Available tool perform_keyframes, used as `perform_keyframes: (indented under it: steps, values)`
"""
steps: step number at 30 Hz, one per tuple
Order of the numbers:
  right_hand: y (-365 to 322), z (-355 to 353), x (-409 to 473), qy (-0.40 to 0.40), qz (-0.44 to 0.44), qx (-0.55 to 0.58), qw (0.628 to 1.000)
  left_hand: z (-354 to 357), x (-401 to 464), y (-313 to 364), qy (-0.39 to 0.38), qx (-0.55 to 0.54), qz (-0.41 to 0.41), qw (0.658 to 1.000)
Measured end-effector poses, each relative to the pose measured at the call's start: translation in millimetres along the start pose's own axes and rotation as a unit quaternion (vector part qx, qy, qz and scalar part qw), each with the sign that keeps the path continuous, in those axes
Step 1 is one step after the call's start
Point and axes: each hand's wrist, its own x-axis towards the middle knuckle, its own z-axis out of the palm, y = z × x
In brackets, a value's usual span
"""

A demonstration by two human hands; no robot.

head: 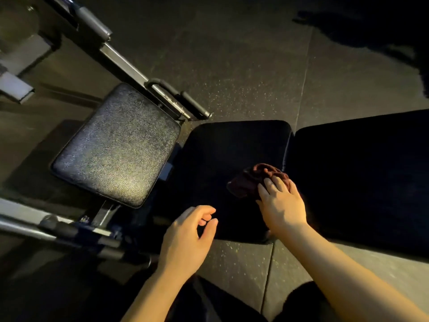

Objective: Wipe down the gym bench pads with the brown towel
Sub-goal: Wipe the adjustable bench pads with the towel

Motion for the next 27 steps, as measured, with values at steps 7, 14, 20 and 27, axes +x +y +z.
perform_keyframes:
  steps: [7, 14, 20, 27]
  values:
    - [72.1, -72.5, -65.1, -0.095, 0.045, -0.017, 0.994, -70.5, -14.6, 103.7, -0.036, -0.028, -0.02, 0.999]
    - [157.6, -139.2, -140.6, -0.157, 0.111, -0.078, 0.978, -86.1, -42.8, 204.6, -0.149, -0.029, -0.026, 0.988]
    - [226.7, -183.8, -190.6, -0.142, 0.141, -0.079, 0.977, -80.2, -81.1, 264.7, -0.215, 0.004, -0.04, 0.976]
    - [285.5, -203.8, -245.8, -0.047, 0.279, 0.157, 0.946, -58.9, -102.8, 354.7, -0.224, -0.005, -0.072, 0.972]
